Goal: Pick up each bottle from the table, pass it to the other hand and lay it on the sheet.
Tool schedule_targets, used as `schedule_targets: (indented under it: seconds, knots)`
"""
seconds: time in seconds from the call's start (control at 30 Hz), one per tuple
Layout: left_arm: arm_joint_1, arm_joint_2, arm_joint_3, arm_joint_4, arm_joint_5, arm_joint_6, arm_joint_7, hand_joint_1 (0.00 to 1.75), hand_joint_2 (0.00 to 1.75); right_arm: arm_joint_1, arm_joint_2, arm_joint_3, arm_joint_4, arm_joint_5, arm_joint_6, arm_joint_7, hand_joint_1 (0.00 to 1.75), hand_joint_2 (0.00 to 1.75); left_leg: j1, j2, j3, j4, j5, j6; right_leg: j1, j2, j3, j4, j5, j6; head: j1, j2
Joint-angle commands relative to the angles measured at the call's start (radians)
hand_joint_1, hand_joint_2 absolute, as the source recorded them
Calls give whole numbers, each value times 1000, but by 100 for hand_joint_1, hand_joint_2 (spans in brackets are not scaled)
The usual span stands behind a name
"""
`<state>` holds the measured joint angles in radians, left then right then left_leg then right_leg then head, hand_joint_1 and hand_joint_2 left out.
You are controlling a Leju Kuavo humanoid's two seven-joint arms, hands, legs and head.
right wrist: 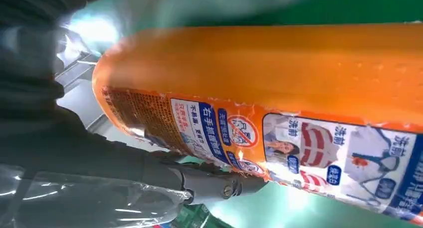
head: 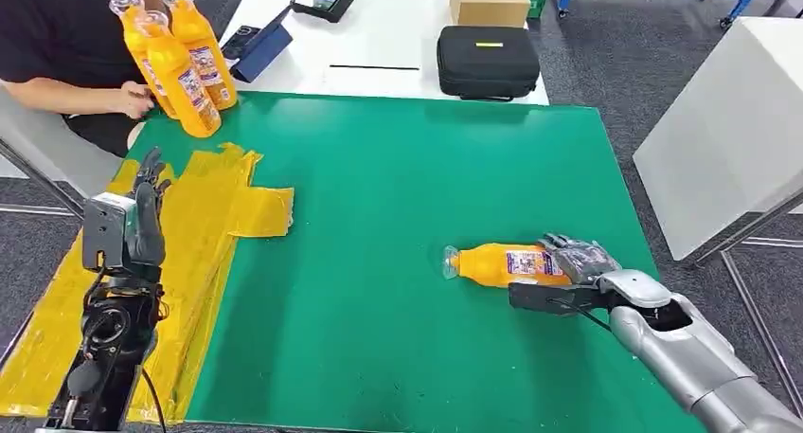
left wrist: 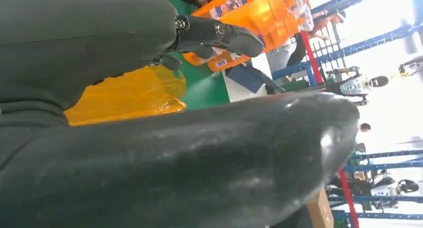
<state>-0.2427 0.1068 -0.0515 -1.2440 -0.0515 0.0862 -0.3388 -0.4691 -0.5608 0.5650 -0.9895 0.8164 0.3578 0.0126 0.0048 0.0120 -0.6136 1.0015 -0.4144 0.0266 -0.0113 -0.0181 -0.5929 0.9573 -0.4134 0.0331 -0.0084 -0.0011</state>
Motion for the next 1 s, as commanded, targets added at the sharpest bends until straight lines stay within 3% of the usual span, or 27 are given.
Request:
schedule_targets:
  seconds: [0.03,0.13,0.27,0.3,0.33,0.53,0.87,1.0]
  knots:
    - [-67,7,4,107,11,-5,-7,0,0,-56,-33,74,85,-46,20,-38,0,175,-1,-1,6,0,-2,-2,-1,2,5,0,-2,-2,0,0]
    - [-67,16,13,112,21,-1,-16,0,0,-41,-55,72,57,-70,5,-39,0,175,-1,-4,6,0,-2,-1,-1,-1,5,0,-3,-1,0,0]
    - [-79,28,11,134,32,-7,-29,0,0,-80,-24,113,113,-70,33,-46,0,175,0,0,3,-1,-1,-1,-1,2,3,-1,-1,-1,0,0]
    - [-90,29,5,147,35,-8,-31,0,0,-87,-16,124,135,-75,34,-56,17,175,-1,0,4,-1,-2,-1,-1,3,3,0,-1,-1,0,0]
    - [-98,29,3,157,40,-8,-34,0,0,-91,-10,133,154,-80,31,-64,171,175,-1,2,7,-1,-3,-2,-1,4,5,0,-2,-2,0,0]
    - [-119,32,-9,157,57,4,-34,0,0,-139,60,224,267,-82,19,-91,175,175,1,1,4,-1,-1,-1,1,3,3,-1,0,-1,0,0]
    - [-100,19,2,151,61,9,-33,0,0,-133,190,258,370,-40,-28,-72,175,175,2,9,16,-3,-2,-3,2,12,11,-3,1,-2,0,0]
    - [-82,24,13,143,65,14,-38,0,0,-128,207,255,375,-36,-37,-68,175,175,3,12,20,-3,-3,-5,2,15,13,-3,2,-3,1,0]
